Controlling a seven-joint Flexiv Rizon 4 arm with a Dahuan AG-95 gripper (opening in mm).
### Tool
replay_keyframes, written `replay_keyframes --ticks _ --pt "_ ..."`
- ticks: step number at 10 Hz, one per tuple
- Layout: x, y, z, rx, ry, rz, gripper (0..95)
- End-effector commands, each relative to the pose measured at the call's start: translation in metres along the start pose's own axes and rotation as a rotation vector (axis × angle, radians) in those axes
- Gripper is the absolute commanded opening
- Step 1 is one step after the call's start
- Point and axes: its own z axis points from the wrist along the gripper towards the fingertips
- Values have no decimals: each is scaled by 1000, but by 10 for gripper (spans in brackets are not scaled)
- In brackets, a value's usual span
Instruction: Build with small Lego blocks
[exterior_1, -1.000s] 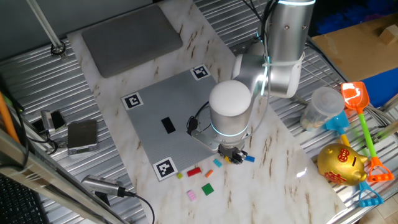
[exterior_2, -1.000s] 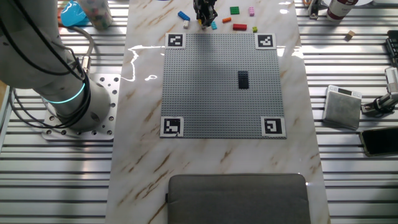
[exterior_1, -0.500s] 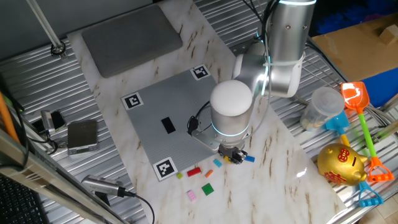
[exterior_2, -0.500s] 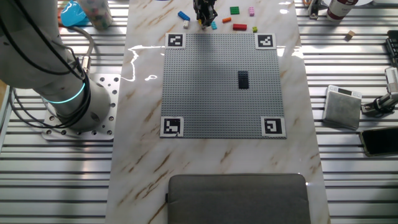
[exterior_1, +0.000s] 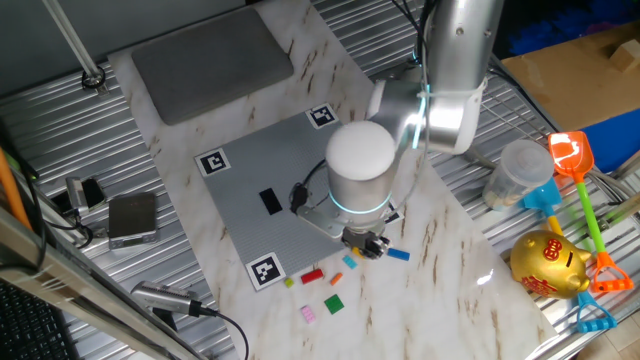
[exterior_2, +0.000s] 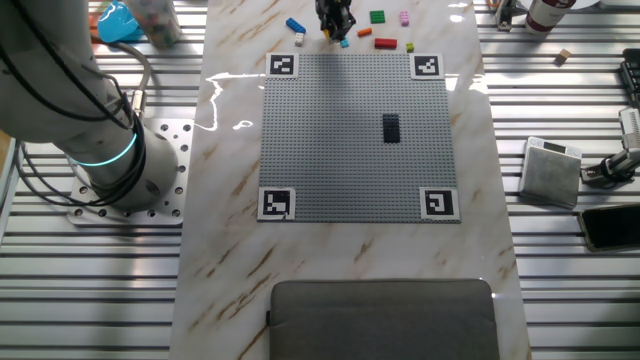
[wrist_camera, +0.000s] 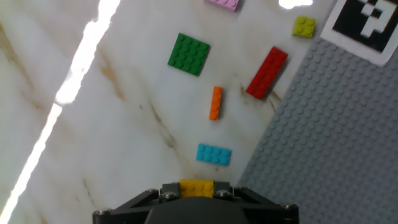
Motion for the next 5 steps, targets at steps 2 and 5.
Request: replay_keyframes --ticks 2,5 --pt "-17 -39 -10 33 12 -186 0" --pt "-30 -69 -13 51 17 -298 0"
